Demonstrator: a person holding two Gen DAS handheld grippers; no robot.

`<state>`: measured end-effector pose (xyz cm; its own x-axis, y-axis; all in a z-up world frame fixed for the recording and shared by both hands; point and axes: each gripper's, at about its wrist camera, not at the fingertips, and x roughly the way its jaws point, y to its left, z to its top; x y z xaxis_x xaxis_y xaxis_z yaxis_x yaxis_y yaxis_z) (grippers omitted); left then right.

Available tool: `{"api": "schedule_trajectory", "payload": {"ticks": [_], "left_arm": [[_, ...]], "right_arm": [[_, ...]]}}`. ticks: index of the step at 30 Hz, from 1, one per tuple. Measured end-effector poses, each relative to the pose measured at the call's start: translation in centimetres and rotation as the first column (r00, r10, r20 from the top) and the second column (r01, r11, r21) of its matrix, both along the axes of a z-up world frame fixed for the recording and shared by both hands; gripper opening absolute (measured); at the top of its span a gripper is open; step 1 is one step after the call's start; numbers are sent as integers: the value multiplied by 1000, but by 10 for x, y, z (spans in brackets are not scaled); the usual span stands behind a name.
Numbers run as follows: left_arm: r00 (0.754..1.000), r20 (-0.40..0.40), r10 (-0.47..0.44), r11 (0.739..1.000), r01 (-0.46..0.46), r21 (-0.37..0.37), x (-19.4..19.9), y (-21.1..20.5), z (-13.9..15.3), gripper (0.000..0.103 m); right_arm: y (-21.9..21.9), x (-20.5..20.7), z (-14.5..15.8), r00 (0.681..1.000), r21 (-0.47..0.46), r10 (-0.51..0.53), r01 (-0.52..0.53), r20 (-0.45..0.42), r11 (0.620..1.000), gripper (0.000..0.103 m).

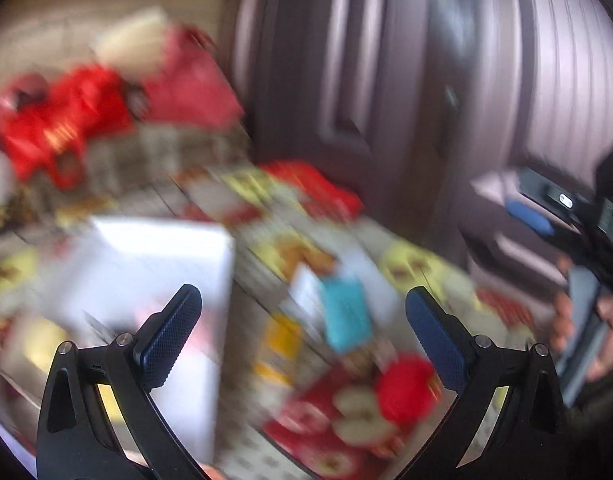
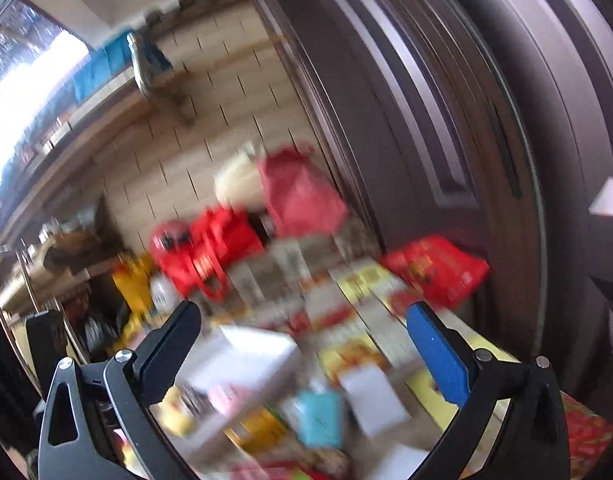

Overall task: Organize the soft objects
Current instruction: 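Move both tools back toward the pile of soft items, then grasp the red plush apple with the left gripper while the right grasps a white foam sheet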

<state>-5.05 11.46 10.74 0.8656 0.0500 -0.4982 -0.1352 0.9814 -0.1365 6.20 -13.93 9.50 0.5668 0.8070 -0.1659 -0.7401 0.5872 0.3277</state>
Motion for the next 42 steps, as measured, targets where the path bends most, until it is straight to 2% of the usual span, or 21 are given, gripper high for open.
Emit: {"api": "schedule_trajectory", "payload": {"ticks": [2,5,7,9,11,16,18,20,21,27,30,34,35,38,42], "left_arm": [[994,-73,-75,997,75,-12,10,-19,-24,103],[974,-162,-161,985,168,30,21,-53,-53,102],[957,-198,-210,972,227,66,25,-75,-65,102],[944,-221,-243,960,266,81,30,-90,-71,102],[943,-232,-239,958,268,99,34,-98,-75,102],[954,-228,-194,968,224,116,46,-99,-75,98],[955,-231,-187,967,220,127,48,-99,-78,97],[948,-258,-187,961,231,153,53,-101,-84,77],[941,-279,-193,959,241,149,54,-98,-89,62],[948,-267,-175,969,214,125,35,-73,-91,61],[957,-243,-156,980,180,79,26,-57,-89,61],[969,-208,-136,986,153,67,20,-49,-84,61],[970,-201,-136,986,151,64,19,-49,-83,61],[978,-166,-127,988,139,63,15,-47,-75,61],[990,-102,-102,991,110,72,7,-42,-58,61]], "right_arm": [[-4,9,-21,999,-74,18,-21,-42,997,103],[-2,19,-50,993,-219,64,-84,-97,972,103],[8,18,-68,988,-332,106,-139,-115,933,103],[19,13,-81,988,-434,119,-151,-99,888,103],[22,12,-90,992,-483,100,-127,-82,867,103],[29,33,-101,977,-443,23,-117,-211,889,103],[38,36,-104,977,-472,-10,-96,-215,876,103],[40,33,-106,977,-498,-26,-84,-211,863,103],[42,31,-108,977,-509,-29,-85,-211,857,103],[47,19,-114,985,-588,-18,-88,-172,804,100],[46,19,-117,984,-601,-4,-106,-178,792,90],[51,13,-114,986,-602,25,-121,-165,789,70],[51,11,-113,987,-604,36,-125,-157,787,68],[48,10,-108,986,-584,49,-133,-157,801,62],[33,11,-94,990,-513,34,-102,-140,852,60]]}}
